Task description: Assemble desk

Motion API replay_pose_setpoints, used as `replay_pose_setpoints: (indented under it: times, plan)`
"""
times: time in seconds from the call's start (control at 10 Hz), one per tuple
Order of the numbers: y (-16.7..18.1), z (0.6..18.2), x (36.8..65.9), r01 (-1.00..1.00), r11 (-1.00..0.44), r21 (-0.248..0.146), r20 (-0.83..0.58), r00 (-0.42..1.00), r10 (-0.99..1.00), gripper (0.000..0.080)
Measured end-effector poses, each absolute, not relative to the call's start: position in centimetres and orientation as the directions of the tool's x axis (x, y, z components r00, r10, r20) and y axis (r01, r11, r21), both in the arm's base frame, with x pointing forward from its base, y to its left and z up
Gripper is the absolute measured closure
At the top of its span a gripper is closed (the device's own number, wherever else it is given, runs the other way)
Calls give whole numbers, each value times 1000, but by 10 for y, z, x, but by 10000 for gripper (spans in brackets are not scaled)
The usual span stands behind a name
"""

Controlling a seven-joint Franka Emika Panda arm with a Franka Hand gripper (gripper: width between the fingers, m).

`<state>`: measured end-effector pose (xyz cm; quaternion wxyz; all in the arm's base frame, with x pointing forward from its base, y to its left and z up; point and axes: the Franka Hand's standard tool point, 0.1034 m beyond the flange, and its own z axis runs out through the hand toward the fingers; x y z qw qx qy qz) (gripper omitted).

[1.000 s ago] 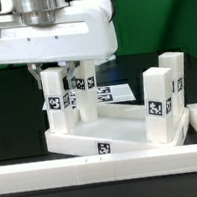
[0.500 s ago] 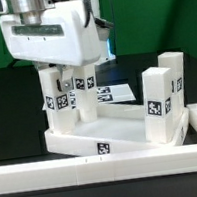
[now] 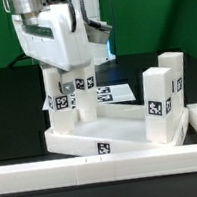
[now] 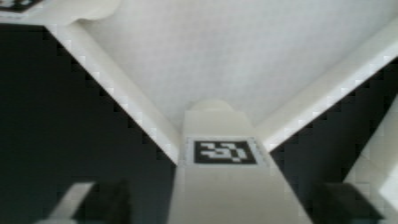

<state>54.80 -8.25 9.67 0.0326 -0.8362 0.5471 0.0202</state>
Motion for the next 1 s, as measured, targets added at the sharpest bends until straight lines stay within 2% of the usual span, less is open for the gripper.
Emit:
replay_pose_setpoints:
  times: [0.1, 0.2, 0.4, 0.6, 0.8, 1.0]
  plan:
    - [-82, 97, 548, -902, -431, -33, -69, 432, -899, 232]
    - [-82, 97, 548, -844, -535, -35, -62, 536, -842, 167]
    - [-80, 97, 548, -741, -670, -42, -54, 671, -739, 155]
    - [-82, 98, 549, -550, -833, -56, -40, 835, -549, 151]
    - [-84, 98, 549, -328, -943, -53, -26, 945, -327, 151]
    - [-87, 98, 550, -128, -991, -43, -22, 992, -127, 151]
